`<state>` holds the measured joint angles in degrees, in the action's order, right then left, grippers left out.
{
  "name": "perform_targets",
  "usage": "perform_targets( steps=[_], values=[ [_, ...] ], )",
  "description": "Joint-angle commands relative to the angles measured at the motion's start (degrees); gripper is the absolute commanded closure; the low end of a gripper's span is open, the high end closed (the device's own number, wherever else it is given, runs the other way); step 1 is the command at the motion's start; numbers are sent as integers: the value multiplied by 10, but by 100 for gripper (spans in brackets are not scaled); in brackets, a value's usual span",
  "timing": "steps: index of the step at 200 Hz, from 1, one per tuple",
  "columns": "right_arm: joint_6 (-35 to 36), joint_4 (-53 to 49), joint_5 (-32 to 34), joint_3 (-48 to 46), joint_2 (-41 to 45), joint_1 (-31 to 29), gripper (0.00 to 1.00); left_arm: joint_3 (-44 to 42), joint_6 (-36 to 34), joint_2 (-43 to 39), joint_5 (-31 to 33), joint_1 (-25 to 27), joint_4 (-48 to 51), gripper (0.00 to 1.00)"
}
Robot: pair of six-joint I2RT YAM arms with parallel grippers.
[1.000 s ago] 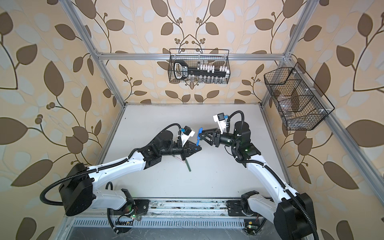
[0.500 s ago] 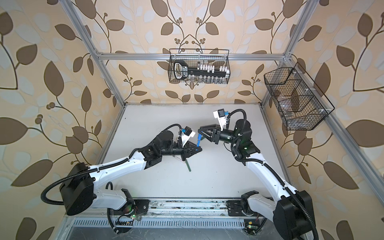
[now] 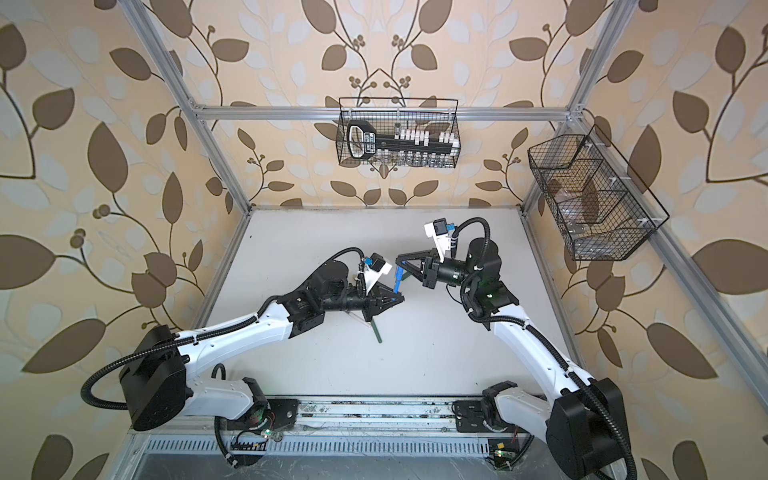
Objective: Insert the pens into the pen caps
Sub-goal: 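Push the blue cap onto the pen tip held by the left gripper, then press the blue cap further onto the pen with the right gripper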
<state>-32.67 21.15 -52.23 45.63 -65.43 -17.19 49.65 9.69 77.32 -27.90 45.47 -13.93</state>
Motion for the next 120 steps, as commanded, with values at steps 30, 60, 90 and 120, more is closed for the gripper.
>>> perform_targets(
  steps=[30, 60, 90, 120],
  values=[
    [9, -36, -38, -11, 7, -12, 100, 64, -43, -2, 83, -15, -171, 100],
    [17, -42, -38, -21, 12, -21, 100, 95, -14, 26, 63, -55, -239, 100],
    [49, -91, -23, -26, 24, -25, 100, 119, 20, 47, 34, -92, -295, 100],
    [74, -131, -15, -32, 28, -26, 100, 145, 20, 47, 15, -99, -303, 100]
  ],
)
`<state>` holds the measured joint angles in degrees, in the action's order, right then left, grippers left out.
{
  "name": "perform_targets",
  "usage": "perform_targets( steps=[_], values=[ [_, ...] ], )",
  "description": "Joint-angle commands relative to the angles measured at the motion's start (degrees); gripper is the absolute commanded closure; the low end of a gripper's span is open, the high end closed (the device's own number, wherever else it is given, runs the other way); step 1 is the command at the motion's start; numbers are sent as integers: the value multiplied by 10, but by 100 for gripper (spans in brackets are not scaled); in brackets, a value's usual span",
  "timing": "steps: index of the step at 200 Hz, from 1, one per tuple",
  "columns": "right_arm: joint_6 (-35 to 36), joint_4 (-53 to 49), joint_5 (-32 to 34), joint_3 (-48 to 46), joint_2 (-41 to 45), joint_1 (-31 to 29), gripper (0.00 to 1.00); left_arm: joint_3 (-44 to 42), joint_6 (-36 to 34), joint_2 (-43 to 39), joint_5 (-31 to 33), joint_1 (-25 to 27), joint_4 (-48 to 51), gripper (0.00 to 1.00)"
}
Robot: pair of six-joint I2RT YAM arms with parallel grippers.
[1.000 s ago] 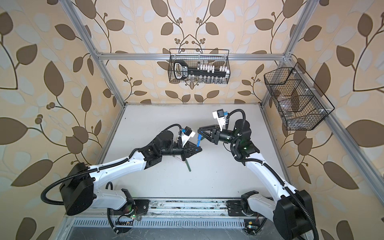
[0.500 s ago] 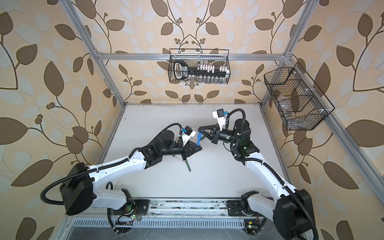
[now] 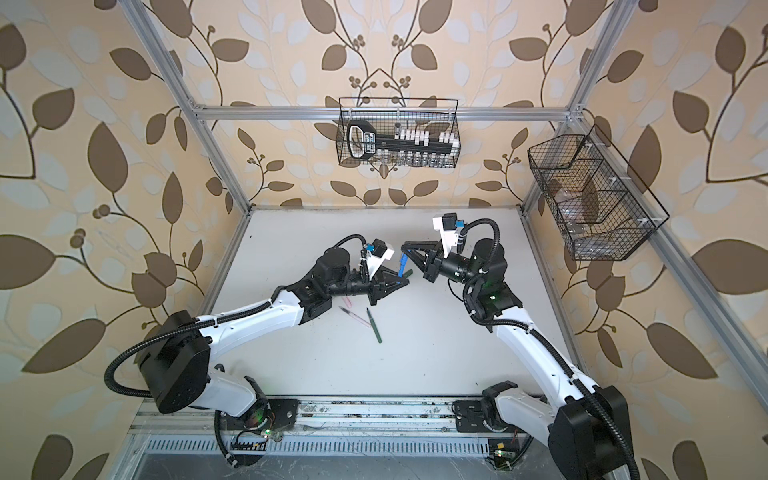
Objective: Insert the pens into the pen caps
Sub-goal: 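Press the blue cap further onto the pen with the right gripper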
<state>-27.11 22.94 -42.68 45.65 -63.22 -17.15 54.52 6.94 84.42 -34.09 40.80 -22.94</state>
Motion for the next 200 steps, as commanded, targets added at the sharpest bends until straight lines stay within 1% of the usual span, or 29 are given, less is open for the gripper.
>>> perform_targets(
  steps=[1, 39, 47, 60, 78, 99, 116, 119, 129, 132, 136, 137, 138, 139, 142, 150, 173, 200],
  values=[
    [20, -150, -110, -33, 6, -27, 100, 97, 48, -24, 77, -53, -212, 100],
    [22, -150, -116, -48, 0, -43, 100, 111, 54, -24, 65, -56, -225, 100],
    [7, -127, -130, -56, -2, -43, 100, 116, 52, -24, 61, -56, -223, 100],
    [-40, -66, -153, -71, -1, -31, 100, 121, 46, -24, 46, -56, -207, 100],
    [-44, -70, -167, -63, 15, -7, 100, 121, 25, -24, 20, -54, -159, 100],
    [-36, -94, -174, -40, 36, 22, 100, 111, -8, -24, 1, -43, -71, 100],
    [-13, -135, -183, -8, 42, 34, 100, 95, -26, -24, -3, -23, -10, 100],
    [-9, -141, -185, -3, 43, 35, 100, 91, -27, -8, -6, -20, -4, 100],
    [7, -166, -188, 15, 43, 37, 100, 78, -25, -1, -9, -11, 12, 100],
    [11, -174, -188, 20, 43, 38, 95, 74, -23, 1, -11, -10, 16, 100],
    [17, -181, -188, 25, 44, 38, 86, 69, -21, 3, -16, -8, 20, 100],
    [19, -185, -189, 28, 44, 38, 79, 68, -20, 4, -18, -7, 20, 100],
    [20, -187, -189, 29, 45, 38, 76, 66, -19, 5, -19, -7, 20, 100],
    [20, -187, -189, 29, 45, 38, 76, 65, -18, 5, -20, -6, 20, 100],
    [25, -193, -190, 32, 46, 40, 66, 62, -16, 7, -23, -4, 20, 100],
    [27, -195, -189, 35, 49, 43, 59, 55, -13, 10, -25, 0, 28, 100],
    [11, -177, -179, 29, 61, 57, 47, 39, -15, 12, -22, 14, 49, 100],
    [-14, -138, -173, 17, 58, 59, 44, 25, -6, 9, -26, 21, 40, 100]
  ],
)
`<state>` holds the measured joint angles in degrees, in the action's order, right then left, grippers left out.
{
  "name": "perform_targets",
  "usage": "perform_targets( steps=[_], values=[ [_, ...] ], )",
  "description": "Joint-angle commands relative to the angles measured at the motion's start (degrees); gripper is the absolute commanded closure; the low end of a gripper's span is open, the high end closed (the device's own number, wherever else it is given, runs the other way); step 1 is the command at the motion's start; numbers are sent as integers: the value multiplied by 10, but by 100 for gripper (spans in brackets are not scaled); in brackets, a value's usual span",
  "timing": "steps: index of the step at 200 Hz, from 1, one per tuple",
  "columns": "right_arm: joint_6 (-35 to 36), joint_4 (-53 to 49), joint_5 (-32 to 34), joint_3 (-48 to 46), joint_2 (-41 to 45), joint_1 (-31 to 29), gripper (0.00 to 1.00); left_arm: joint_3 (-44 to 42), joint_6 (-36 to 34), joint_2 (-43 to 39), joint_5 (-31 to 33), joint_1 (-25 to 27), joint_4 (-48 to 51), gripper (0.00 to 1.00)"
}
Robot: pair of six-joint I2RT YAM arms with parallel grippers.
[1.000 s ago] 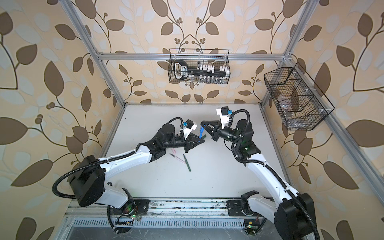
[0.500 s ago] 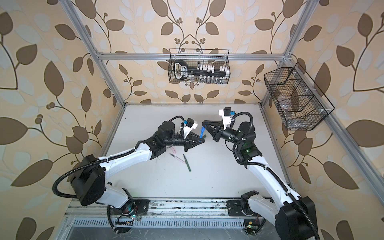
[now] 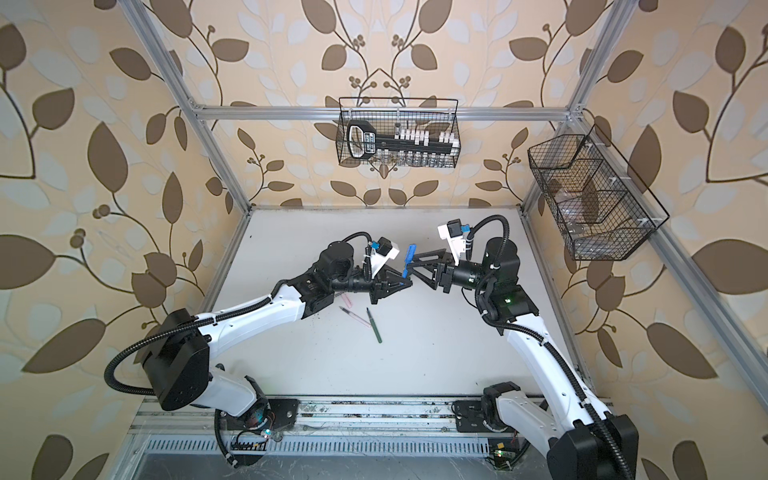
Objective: Insert the pens into the pen caps
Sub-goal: 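Press the blue cap further onto the pen with the right gripper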
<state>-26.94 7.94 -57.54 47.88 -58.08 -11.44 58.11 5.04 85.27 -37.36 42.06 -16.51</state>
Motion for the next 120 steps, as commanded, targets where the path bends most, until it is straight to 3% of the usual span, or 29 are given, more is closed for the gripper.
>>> perform_targets(
  steps=[1, 57, 83, 120],
  values=[
    [-17, 13, -24, -5, 6, 2, 44, -11, 13, 1, 6, 9, -24, 100],
    [-24, 11, -12, 20, -36, 2, 46, -5, 4, 3, 8, 21, -8, 100],
    [-23, -4, -15, 31, -58, 4, 52, -5, -1, -1, 11, 22, -6, 100],
    [6, -63, 1, 31, -19, 20, 51, -6, -8, -10, 26, 22, 1, 100]
  ],
)
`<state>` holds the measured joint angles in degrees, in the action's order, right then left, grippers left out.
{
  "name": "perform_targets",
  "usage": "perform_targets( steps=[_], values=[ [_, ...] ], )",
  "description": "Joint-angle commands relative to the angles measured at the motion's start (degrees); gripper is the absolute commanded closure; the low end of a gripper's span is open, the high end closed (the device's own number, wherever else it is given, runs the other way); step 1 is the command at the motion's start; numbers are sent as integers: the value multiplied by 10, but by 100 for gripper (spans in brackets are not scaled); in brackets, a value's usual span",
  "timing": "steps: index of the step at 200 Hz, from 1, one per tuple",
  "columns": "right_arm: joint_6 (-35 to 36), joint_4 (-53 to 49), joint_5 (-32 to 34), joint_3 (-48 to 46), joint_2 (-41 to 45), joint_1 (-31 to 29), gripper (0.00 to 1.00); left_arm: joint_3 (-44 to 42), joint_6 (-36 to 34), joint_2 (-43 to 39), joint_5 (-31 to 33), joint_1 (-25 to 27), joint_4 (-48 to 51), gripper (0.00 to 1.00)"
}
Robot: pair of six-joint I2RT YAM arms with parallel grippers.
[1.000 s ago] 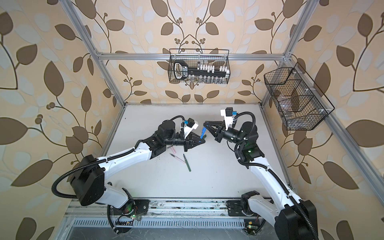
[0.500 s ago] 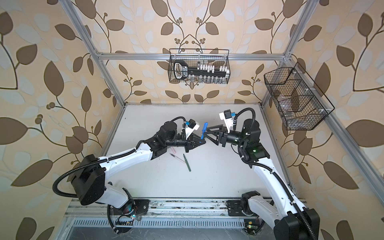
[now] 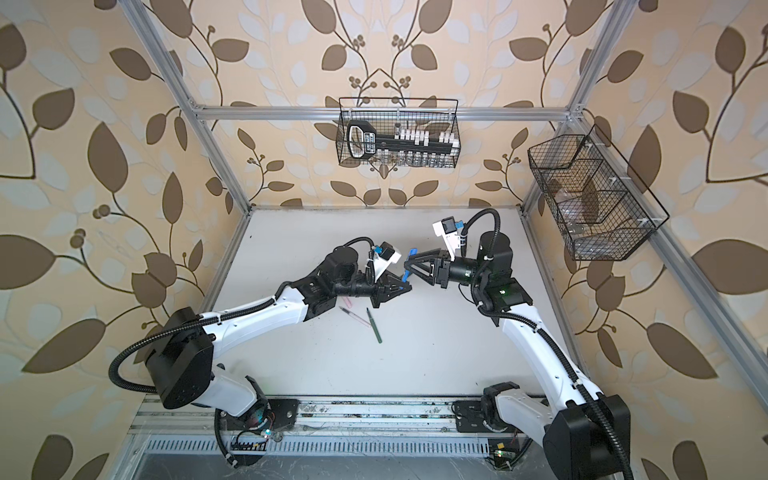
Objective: Insert the pens into the pen caps
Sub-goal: 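Press the blue cap further onto the pen with the right gripper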
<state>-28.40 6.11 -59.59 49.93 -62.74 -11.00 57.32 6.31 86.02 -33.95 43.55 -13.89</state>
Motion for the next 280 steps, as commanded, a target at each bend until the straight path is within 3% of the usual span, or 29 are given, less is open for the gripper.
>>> perform_targets(
  steps=[1, 54, 102, 145, 180, 220, 255, 280],
  values=[
    [21, -46, 24, 9, 31, 17, 51, 1, -21, -18, -7, 7, -25, 100],
    [38, -78, 83, -13, 46, 31, 51, 1, -23, -24, -4, 7, -27, 100],
    [8, 11, 49, -10, 5, 14, 51, 6, -12, -22, -31, 7, -28, 100],
    [16, 13, 49, 2, -17, -4, 52, 12, -11, -17, -38, 7, -23, 100],
    [2, 34, 40, -4, -21, -4, 66, 12, -14, -19, -33, 7, -22, 100],
    [-12, 50, 32, -28, -19, -16, 100, 17, -23, -14, 2, 5, -55, 100],
    [-12, 52, 32, -63, -12, -33, 100, 35, -9, -11, 18, -18, -129, 100],
    [-31, 77, 36, -93, -5, -47, 100, 30, 20, -9, 32, -51, -234, 100]
  ],
)
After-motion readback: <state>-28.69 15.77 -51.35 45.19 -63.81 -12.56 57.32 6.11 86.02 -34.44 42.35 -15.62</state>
